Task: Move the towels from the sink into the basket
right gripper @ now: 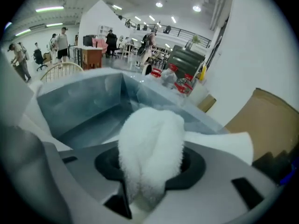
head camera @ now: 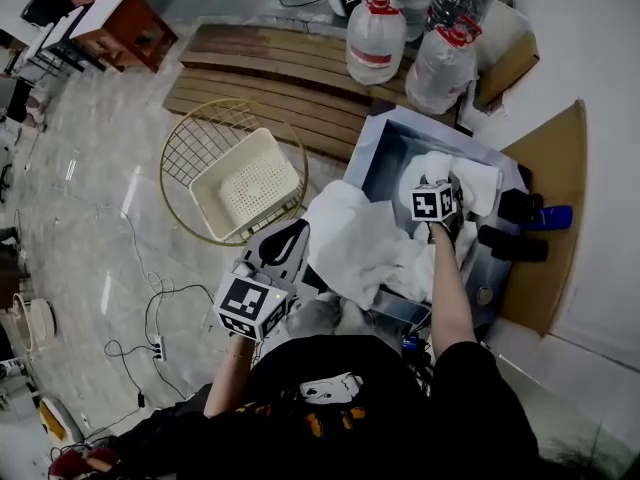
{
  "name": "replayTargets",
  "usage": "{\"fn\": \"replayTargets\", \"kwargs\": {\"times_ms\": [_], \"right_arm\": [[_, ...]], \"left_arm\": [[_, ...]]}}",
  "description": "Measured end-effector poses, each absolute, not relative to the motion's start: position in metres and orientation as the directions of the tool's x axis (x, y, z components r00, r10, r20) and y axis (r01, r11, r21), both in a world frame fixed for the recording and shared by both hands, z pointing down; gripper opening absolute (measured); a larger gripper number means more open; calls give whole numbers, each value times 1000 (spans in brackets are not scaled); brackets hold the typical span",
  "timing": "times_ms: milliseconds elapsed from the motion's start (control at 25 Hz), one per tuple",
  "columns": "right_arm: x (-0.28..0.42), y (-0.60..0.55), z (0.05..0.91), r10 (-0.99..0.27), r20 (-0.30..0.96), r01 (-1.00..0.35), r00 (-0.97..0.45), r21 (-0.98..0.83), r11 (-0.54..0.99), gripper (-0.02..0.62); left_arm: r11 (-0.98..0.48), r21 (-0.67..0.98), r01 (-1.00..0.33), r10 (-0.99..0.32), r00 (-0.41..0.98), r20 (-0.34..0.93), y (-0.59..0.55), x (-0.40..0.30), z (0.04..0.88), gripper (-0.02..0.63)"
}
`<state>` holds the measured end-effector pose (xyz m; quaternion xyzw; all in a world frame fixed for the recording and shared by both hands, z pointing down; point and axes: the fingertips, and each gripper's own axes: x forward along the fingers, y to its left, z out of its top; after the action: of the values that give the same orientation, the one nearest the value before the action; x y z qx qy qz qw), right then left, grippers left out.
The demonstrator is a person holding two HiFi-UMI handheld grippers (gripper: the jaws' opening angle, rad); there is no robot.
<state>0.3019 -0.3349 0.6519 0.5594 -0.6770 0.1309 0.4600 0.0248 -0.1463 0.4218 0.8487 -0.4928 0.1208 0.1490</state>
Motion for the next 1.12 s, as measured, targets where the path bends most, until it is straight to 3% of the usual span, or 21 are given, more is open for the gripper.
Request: {"fn": "replayTargets", "kwargs": {"times_ms": [280,560,840,1120], "right_arm": [[275,-312,526,-813,575,-885,-92,327,331,185],[261,-284,424,-896,388,-878,-216,324,352,186],[217,-259,331,-903,194,-833,-382,352,428,184],[145,-249,247,-841,21,-773,-540,382,506,184]], "left_arm": [[-480,129,-868,-813,495,305,-134,30,403,18],[-491,115,-864,-825,503,259,-128,44,389,18],[-470,96,-877,-850,479,218,-120,56,375,18],[-362,95,-927,-902,375,213,-104,22,375,18]]}}
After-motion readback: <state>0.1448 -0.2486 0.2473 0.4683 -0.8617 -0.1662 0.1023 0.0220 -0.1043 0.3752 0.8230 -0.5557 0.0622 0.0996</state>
